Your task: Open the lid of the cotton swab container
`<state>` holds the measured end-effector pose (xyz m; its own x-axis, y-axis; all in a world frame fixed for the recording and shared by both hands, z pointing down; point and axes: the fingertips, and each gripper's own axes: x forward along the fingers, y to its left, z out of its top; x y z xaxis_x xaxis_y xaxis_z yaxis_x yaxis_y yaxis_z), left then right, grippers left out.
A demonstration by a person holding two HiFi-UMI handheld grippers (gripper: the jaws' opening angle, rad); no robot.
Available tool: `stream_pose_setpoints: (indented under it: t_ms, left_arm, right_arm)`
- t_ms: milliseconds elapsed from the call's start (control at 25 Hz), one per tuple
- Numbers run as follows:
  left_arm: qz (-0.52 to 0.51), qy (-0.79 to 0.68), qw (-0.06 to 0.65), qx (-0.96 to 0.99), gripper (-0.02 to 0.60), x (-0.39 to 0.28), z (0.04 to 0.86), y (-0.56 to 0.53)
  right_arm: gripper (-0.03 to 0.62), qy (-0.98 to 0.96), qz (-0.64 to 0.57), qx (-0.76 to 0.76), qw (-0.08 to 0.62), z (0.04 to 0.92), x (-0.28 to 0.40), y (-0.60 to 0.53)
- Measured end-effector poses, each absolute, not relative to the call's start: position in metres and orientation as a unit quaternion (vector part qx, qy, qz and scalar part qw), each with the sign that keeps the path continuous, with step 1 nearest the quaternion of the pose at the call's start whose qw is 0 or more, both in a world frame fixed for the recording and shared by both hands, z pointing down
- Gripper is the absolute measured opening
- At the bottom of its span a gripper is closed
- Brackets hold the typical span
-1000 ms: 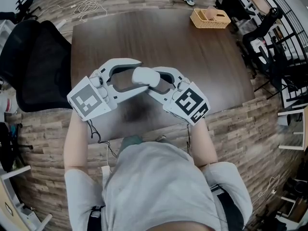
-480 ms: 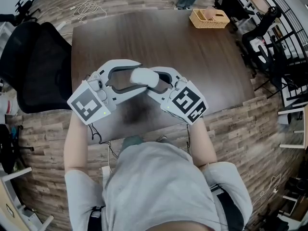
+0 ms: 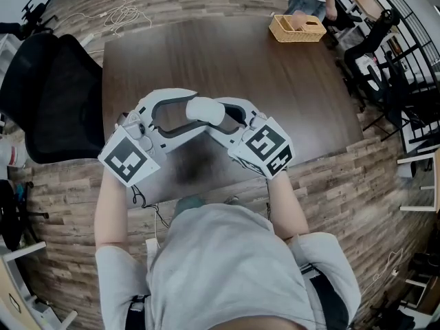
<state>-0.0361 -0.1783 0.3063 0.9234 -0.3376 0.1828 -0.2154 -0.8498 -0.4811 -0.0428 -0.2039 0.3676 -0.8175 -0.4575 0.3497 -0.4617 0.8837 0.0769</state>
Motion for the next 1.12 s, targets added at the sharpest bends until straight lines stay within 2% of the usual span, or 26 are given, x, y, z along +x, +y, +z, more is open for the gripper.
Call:
stream_pose_setpoints:
  t_ms: [280,400,680,960,1120]
  left_arm:
    - [-0.099,0.141,0.221,-0.96,0.212,-0.038,0.294,-0.172]
    - [-0.054,0.149,0.195,-0.968,0.172,-0.042,0.281,-0.165]
    - [-0.049,0.166,0.194,-0.966,0.164,-0.043,0.281,-0.164]
    - [-0.006,0.265,0.146,-0.953,0.153,-0.057,0.276,-0.186]
    - [0.005,0.338,0.14,-0.931,0.124,-0.072,0.275,-0.201]
  right_arm:
    - [0.191,-0.951,-0.008,0.248,0.187,0.365,-0.042,-0.205]
    - [0.191,-0.948,-0.005,0.26,0.183,0.365,-0.038,-0.207]
    - [0.192,-0.943,0.003,0.286,0.17,0.363,-0.03,-0.212]
    - [0.192,-0.932,0.006,0.33,0.151,0.358,-0.019,-0.223]
    - [0.192,-0.925,0.009,0.354,0.14,0.353,-0.008,-0.23]
